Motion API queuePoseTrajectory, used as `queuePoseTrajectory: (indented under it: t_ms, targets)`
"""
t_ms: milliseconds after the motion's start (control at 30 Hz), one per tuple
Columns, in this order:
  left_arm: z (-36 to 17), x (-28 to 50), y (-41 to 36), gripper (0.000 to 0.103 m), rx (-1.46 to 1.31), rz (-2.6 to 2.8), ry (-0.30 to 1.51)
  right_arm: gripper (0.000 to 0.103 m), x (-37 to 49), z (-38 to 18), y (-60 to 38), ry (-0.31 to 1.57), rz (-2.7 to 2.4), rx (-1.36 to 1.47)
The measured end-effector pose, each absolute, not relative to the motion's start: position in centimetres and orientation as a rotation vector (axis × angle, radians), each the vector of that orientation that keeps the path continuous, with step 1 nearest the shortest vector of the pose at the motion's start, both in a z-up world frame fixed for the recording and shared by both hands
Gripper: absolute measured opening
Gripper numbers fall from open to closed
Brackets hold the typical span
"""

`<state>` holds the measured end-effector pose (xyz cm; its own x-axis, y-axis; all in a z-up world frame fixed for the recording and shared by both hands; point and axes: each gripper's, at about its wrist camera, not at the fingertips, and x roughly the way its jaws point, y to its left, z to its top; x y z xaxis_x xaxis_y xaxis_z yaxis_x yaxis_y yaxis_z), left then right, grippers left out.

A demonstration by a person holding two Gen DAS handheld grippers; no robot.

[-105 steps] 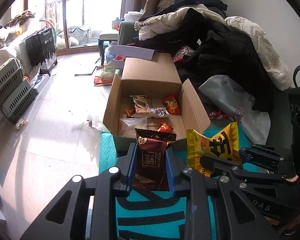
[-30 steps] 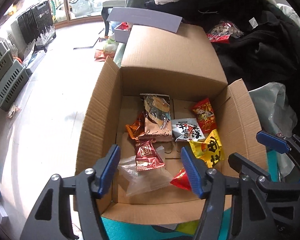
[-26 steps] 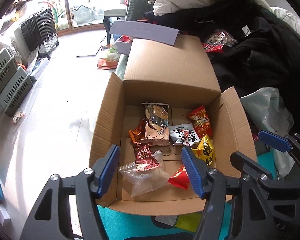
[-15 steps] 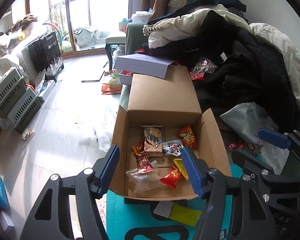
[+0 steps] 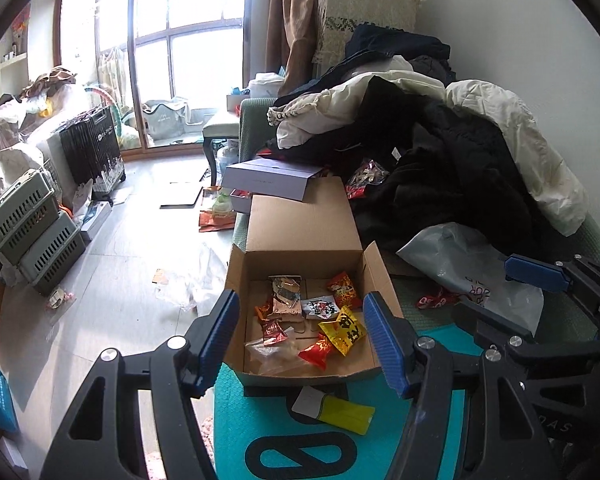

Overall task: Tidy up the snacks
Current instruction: 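Withdraw both tools from the box toward the pouch and lollipop on the mat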

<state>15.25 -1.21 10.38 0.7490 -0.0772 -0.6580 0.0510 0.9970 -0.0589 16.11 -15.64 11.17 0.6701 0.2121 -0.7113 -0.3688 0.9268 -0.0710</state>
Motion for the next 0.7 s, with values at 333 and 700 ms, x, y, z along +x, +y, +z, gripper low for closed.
queuePoseTrajectory:
  t_ms: [333, 700]
  targets:
    - [8.4, 11.6, -1.7, 0.063, -0.080, -0.094, 0.719, 0.070, 12.5, 9.2, -17.3, 0.797, 0.326, -0.177]
    - [2.2, 10.1, -2.2, 0.063, -0.117, -0.075, 0.833, 0.070, 11.2, 3.2, -18.7, 0.895, 0.332, -0.111]
